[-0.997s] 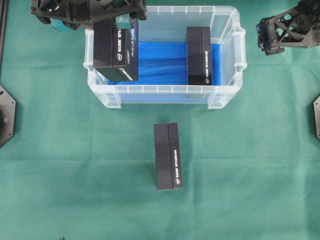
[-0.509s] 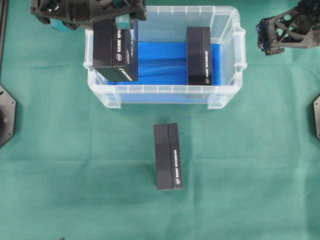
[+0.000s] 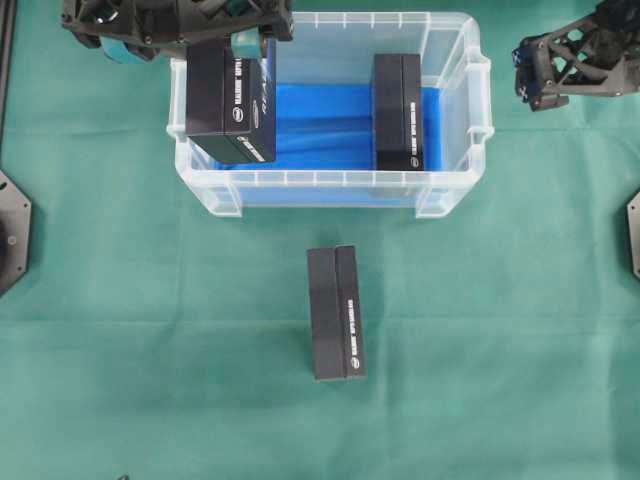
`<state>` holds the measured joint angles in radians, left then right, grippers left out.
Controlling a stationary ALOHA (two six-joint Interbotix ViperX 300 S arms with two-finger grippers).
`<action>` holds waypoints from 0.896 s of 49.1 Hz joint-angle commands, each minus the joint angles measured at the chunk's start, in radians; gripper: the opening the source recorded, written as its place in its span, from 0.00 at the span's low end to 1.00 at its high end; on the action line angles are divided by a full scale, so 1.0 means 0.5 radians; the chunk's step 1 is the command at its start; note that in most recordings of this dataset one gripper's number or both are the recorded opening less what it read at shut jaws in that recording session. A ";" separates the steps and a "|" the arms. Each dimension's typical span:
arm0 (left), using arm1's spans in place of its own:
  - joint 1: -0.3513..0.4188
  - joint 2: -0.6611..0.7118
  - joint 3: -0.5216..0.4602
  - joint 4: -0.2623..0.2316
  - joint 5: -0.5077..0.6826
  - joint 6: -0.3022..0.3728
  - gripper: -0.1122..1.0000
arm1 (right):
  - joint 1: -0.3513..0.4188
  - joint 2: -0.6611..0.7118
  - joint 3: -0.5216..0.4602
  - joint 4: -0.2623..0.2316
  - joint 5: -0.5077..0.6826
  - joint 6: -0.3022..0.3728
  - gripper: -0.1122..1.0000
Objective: Take out the box from the case.
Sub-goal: 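Lift the held box up out of the case with the left gripper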
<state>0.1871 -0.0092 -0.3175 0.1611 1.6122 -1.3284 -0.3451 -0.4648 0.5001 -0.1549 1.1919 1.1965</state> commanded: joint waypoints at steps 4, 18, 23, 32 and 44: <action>-0.003 -0.040 -0.058 0.009 -0.006 0.003 0.64 | 0.009 -0.012 -0.021 -0.006 -0.009 -0.003 0.93; -0.003 -0.043 -0.055 0.015 -0.006 0.003 0.64 | 0.009 -0.012 -0.021 -0.003 -0.009 -0.003 0.93; -0.003 -0.046 -0.049 0.015 -0.006 0.003 0.64 | 0.009 -0.012 -0.021 -0.003 -0.009 -0.003 0.93; -0.037 -0.061 -0.021 0.015 -0.006 -0.003 0.64 | 0.009 -0.009 -0.021 -0.003 -0.009 -0.006 0.93; -0.187 -0.067 0.003 0.015 -0.003 -0.080 0.64 | 0.009 -0.012 -0.021 -0.003 -0.009 -0.015 0.93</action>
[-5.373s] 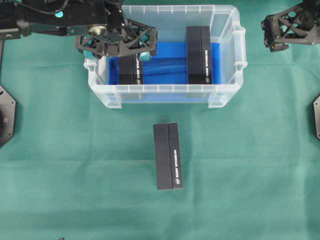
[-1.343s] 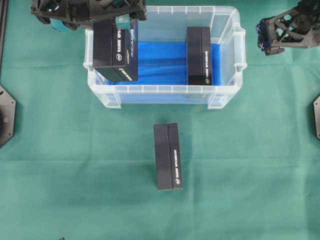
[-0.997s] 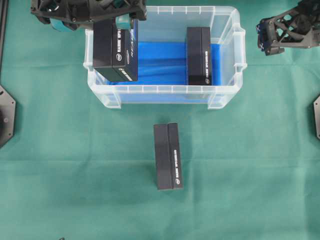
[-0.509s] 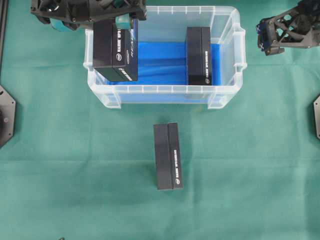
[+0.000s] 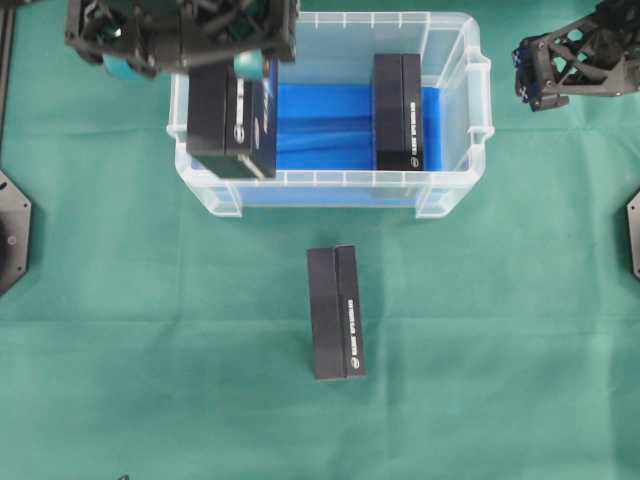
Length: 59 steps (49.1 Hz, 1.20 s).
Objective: Take out the box from the case.
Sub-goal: 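Lift the held box up out of the case with the left gripper, then carry the box forward and lower it left of the first box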
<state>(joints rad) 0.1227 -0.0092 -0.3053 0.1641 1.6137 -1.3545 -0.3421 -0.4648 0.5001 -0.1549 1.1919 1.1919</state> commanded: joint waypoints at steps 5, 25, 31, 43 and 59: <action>-0.166 -0.067 -0.006 0.015 -0.006 -0.144 0.64 | 0.003 -0.012 -0.021 -0.003 -0.009 -0.006 0.93; -0.690 -0.064 0.083 0.028 0.021 -0.758 0.64 | 0.025 -0.012 -0.021 -0.006 -0.009 -0.012 0.93; -0.825 -0.043 0.074 0.025 0.043 -0.945 0.64 | 0.025 -0.012 -0.021 -0.006 -0.009 -0.012 0.93; -0.905 -0.006 0.110 0.028 0.046 -1.068 0.64 | 0.025 -0.012 -0.021 -0.006 -0.009 -0.009 0.93; -0.877 -0.031 0.387 0.034 -0.067 -1.065 0.64 | 0.034 -0.009 -0.021 -0.006 -0.009 0.003 0.93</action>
<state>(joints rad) -0.3175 0.0031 -0.1365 0.1749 1.6076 -1.8853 -0.3283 -0.4648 0.5001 -0.1549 1.1919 1.1919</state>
